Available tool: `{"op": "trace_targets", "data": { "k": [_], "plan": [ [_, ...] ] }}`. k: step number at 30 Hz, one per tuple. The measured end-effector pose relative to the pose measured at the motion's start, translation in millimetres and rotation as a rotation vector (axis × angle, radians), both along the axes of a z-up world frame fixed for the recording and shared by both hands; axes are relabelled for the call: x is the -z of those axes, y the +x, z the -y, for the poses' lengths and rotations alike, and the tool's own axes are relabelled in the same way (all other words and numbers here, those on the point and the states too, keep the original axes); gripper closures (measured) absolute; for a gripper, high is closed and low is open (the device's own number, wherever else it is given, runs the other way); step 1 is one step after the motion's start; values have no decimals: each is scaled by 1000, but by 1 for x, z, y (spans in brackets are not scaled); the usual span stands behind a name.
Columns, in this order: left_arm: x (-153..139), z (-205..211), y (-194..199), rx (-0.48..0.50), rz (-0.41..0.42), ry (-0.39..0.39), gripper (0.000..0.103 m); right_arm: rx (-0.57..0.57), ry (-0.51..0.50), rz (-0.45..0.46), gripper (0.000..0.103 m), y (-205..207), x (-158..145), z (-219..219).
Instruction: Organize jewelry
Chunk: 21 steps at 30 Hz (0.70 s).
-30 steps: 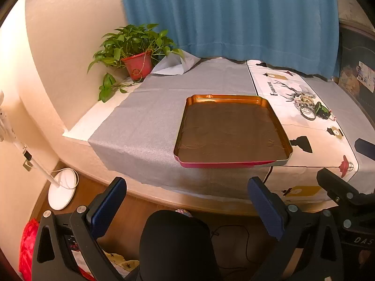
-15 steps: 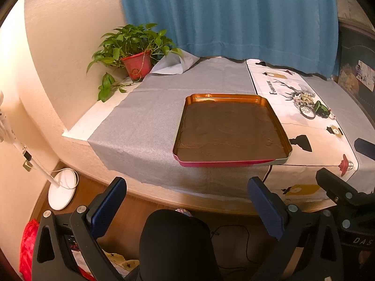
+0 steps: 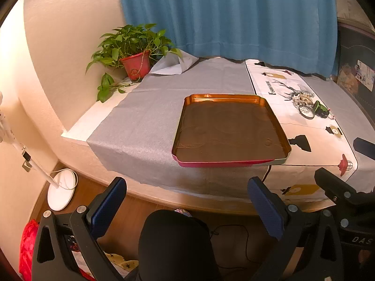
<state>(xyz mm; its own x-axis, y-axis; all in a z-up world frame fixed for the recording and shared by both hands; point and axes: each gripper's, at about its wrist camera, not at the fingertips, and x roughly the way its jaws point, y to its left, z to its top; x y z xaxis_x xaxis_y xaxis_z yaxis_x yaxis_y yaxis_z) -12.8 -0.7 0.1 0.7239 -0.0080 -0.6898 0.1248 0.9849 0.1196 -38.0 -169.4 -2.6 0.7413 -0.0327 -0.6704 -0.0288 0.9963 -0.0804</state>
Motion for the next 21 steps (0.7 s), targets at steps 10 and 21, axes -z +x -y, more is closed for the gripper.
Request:
{"op": "trace_targets", "data": {
  "k": [10, 21],
  "plan": [
    [-2, -1, 0, -2, 1, -1, 0, -2, -1, -1, 0, 1, 0, 1],
    [-3, -1, 0, -3, 4, -1, 0, -1, -2, -4, 0, 2, -1, 0]
  ]
}}
